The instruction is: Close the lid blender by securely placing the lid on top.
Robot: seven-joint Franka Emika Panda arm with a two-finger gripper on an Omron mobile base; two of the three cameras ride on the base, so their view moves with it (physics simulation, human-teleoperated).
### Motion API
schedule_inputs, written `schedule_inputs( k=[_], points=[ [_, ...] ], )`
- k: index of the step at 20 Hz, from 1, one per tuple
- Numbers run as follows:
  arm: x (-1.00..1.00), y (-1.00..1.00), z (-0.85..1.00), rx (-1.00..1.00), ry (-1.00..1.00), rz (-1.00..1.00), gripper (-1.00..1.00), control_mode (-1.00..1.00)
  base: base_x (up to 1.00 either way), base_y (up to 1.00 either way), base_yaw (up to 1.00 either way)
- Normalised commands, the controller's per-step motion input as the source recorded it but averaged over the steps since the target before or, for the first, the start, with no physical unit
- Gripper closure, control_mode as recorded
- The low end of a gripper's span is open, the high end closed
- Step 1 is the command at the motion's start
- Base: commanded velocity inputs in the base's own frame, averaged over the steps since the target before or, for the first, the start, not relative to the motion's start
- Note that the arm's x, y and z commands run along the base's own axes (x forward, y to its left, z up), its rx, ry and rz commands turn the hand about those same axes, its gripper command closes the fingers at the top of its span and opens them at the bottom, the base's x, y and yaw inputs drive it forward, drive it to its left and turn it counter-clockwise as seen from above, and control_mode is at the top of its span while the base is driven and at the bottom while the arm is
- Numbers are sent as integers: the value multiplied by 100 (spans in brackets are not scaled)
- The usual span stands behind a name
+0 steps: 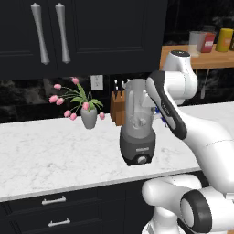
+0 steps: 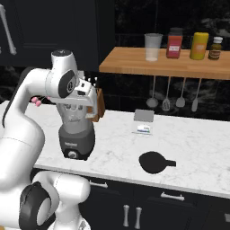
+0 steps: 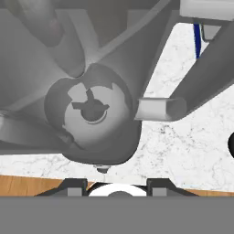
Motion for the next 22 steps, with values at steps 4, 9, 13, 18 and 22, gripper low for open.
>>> schedule_inputs(
  k=[4,9,13,18,22],
  points=[
    [-12,-5,0,0,-6,-5,-100,-100,0,0,0],
    [-42,-25,-8,0,-6,-29,-100,-100,0,0,0],
    [-56,-50,-24,0,-9,-44,-100,-100,0,0,0],
    [-43,-52,-32,0,-7,-51,-100,-100,0,0,0],
    [-20,-65,-27,1,-5,-53,-100,-100,0,0,0]
  ],
)
